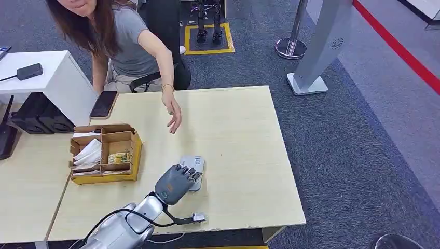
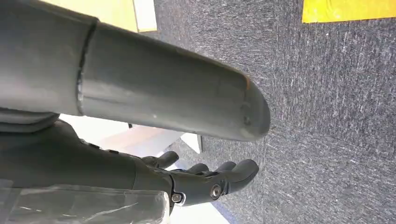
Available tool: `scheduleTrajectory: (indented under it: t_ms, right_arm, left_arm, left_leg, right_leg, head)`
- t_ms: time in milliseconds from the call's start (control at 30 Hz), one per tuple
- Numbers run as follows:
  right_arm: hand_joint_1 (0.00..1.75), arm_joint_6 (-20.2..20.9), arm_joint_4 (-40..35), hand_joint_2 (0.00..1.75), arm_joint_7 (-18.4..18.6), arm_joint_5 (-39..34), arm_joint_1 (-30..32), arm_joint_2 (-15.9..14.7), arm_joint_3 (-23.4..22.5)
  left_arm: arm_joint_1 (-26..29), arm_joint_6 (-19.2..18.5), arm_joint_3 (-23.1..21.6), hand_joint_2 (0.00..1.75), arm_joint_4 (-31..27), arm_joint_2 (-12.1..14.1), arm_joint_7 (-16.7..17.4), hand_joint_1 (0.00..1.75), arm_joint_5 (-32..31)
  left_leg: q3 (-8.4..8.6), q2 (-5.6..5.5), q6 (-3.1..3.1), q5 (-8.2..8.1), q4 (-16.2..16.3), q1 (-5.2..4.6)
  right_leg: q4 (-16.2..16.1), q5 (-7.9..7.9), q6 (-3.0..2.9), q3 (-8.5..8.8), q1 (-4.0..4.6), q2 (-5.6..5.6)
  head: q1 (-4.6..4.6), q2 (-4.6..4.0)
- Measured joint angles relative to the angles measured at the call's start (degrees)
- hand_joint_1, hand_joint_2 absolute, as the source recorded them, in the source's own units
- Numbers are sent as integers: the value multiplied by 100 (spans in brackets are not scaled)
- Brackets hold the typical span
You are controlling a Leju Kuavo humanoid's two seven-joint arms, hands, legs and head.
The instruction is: Pass the card to the sensor for recognition and then transmit it.
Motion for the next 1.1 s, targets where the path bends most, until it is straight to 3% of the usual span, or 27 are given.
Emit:
scheduleTrajectory:
  t_ms: [67,133,200,333,533,1100]
  right_arm:
    - [0,7,0,0,4,-26,0,0,0]
    - [0,7,0,0,4,-65,-2,0,0]
    - [0,9,2,0,15,-85,14,0,-2]
    - [0,15,0,0,15,-85,11,0,-2]
    - [0,17,2,0,15,-85,4,0,-2]
    - [0,17,2,0,15,-85,1,0,-2]
  left_arm:
    - [-135,0,-83,175,-26,136,458,175,15]
    - [-476,2,-480,175,-312,530,1737,175,57]
    - [-739,2,-527,175,-485,845,2344,175,22]
    - [-923,2,-527,175,-691,1167,1930,175,-9]
    - [-999,2,-527,175,-846,1357,1882,175,-7]
    - [-1017,2,-527,175,-955,1486,1880,175,-9]
  left_leg:
    - [-5,-1,-2,12,1,2]
    - [-5,5,-1,13,0,7]
    - [3,8,-2,14,-2,6]
    - [-6,-22,-11,29,-3,6]
    - [-7,-17,-10,28,-2,-1]
    - [-6,-20,-10,28,-2,1]
  right_leg:
    - [1,2,-1,-3,2,0]
    - [2,13,-9,-6,7,9]
    - [3,15,-11,-5,6,15]
    - [8,13,-10,-5,9,-13]
    - [8,15,-8,-5,6,-9]
    - [8,16,-9,-5,0,-11]
  head:
    - [2,0]
    - [15,0]
    - [0,0]
    - [4,0]
    - [4,-2]
    - [4,-2]
